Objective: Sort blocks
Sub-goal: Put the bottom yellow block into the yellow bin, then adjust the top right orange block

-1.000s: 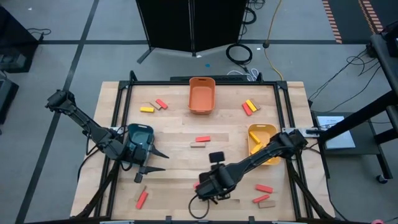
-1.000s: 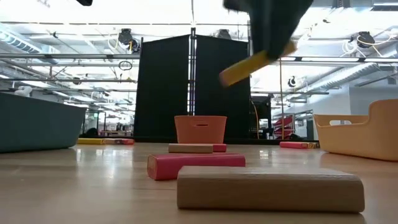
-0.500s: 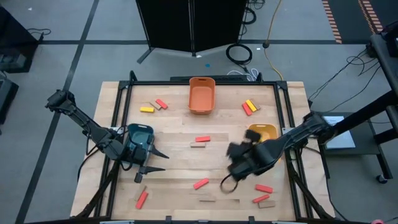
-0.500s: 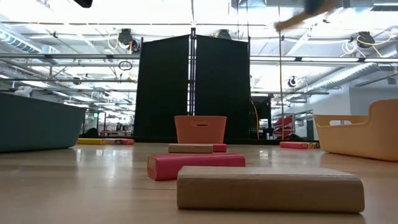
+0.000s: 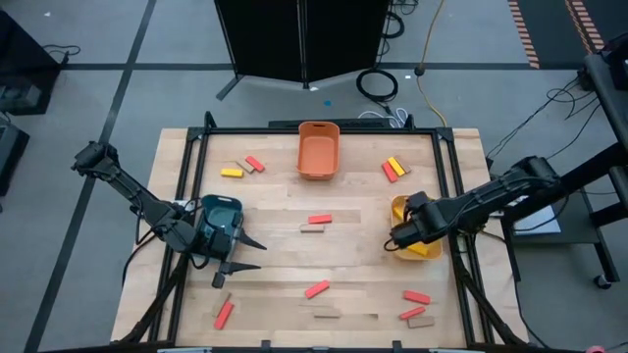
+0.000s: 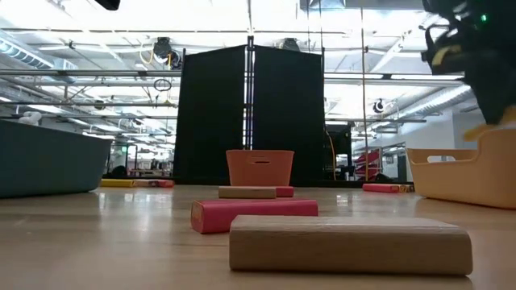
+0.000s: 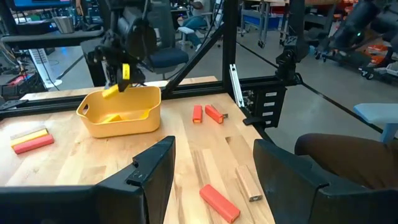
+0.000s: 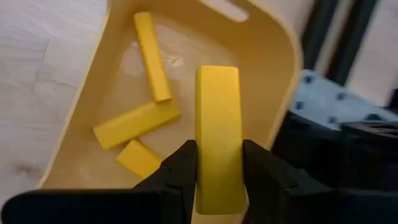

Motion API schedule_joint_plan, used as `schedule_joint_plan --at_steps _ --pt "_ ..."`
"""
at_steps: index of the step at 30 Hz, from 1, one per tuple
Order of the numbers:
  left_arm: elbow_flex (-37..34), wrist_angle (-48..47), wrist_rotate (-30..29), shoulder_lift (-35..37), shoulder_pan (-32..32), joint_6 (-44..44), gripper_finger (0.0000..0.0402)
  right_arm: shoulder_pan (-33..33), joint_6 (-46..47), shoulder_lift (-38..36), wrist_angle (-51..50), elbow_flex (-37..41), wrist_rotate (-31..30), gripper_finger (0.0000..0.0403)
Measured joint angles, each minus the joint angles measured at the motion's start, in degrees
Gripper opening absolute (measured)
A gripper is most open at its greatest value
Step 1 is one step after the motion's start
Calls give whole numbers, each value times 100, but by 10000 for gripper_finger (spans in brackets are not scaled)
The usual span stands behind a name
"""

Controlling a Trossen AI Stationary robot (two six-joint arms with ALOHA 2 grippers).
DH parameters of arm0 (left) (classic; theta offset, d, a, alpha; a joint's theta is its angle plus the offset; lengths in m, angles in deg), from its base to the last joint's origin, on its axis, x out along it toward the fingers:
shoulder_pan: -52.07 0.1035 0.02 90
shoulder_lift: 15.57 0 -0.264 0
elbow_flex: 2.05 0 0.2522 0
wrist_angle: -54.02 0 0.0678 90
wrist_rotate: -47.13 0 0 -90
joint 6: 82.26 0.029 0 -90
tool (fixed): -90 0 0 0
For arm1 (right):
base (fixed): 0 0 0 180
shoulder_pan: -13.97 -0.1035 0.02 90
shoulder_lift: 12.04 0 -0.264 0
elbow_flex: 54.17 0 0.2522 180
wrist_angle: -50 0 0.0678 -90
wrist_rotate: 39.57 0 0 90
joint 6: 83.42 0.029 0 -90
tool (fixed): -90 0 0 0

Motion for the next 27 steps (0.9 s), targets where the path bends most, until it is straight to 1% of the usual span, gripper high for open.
schedule_joint_plan --at_steps 5,14,18,23,27 --pt "0 0 0 -2 0 0 215 -2 13 -51 422 425 16 127" --pt "0 -1 0 -2 0 0 215 -2 41 -51 431 454 13 173" --pt "0 -2 0 -2 0 0 215 -2 -143 -51 424 454 10 180" --pt "0 -1 0 -1 0 37 215 60 -267 -51 369 434 9 176" --pt "0 0 0 0 0 50 215 278 -554 -51 89 100 -56 172"
